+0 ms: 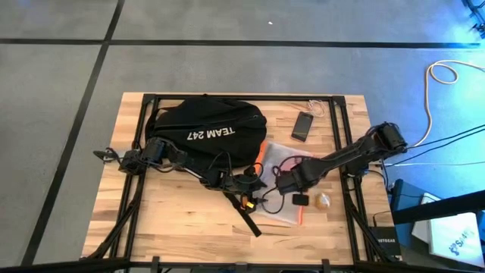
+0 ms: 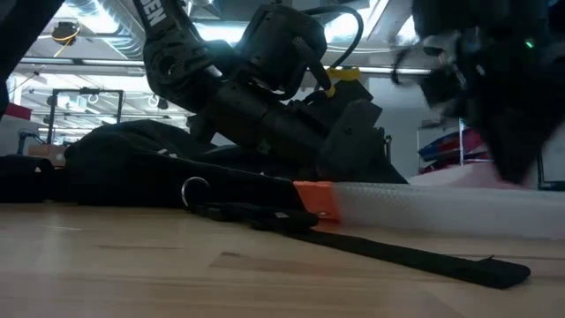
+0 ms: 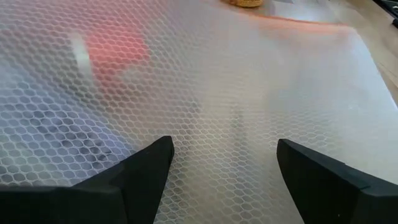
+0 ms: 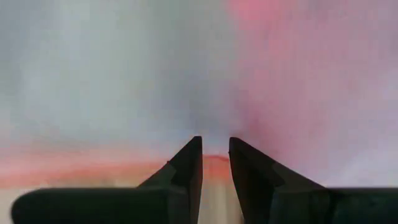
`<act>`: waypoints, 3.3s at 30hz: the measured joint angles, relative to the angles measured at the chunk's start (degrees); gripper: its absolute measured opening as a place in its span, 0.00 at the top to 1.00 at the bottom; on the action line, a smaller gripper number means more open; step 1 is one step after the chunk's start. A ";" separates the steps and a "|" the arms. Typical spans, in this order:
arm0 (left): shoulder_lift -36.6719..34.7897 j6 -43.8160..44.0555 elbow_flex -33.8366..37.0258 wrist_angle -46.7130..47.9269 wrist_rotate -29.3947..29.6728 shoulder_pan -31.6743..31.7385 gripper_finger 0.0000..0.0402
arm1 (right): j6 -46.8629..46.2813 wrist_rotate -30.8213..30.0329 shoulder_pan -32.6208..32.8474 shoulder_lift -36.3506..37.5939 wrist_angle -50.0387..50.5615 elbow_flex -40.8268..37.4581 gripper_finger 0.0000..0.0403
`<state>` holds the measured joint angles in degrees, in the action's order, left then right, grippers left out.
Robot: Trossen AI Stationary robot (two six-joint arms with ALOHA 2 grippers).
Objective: Unpack backpack
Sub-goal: Remove the pink medicine organizer from the zipper pouch
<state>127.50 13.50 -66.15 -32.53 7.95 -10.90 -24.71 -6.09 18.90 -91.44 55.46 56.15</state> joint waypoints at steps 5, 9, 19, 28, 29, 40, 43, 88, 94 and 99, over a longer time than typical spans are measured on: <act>0.02 0.00 0.02 -0.09 0.08 0.00 0.30 | 8.10 -1.47 -0.38 0.76 -18.45 0.10 0.84; 0.02 0.00 0.02 -0.09 0.09 -0.09 0.30 | 12.60 -3.40 -1.07 0.40 -23.37 0.10 0.84; 0.02 -0.39 0.02 -0.09 0.31 -0.24 0.30 | 9.47 -4.82 -3.57 0.44 -14.61 0.19 0.84; 0.02 -0.37 0.02 -0.09 0.31 -0.24 0.30 | -2.30 -6.07 -3.51 1.87 -3.03 0.12 0.82; 0.02 -0.35 0.02 -0.09 0.31 -0.24 0.30 | -2.11 -5.65 -3.51 2.25 -3.32 0.12 0.80; 0.02 -0.38 0.02 -0.09 0.25 -0.25 0.30 | -3.45 -2.70 -1.28 5.53 10.56 0.12 0.42; 0.02 -0.35 0.02 -0.09 0.22 -0.24 0.30 | -6.83 -1.53 1.10 5.71 13.41 0.12 0.37; 0.02 -0.17 0.01 -0.21 0.39 -0.26 0.30 | 5.95 -2.50 -4.55 5.69 -20.15 -7.92 0.45; 0.02 -0.15 0.00 -0.15 0.59 -0.24 0.30 | 5.43 -6.60 -6.68 5.69 -15.72 -8.31 0.45; 0.02 -0.20 0.00 -0.13 0.63 -0.24 0.30 | 3.39 -4.06 -6.45 5.98 -10.79 -8.64 0.45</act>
<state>127.52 13.30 -66.15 -32.67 8.57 -11.14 -21.32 -10.14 12.46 -85.46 44.66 47.51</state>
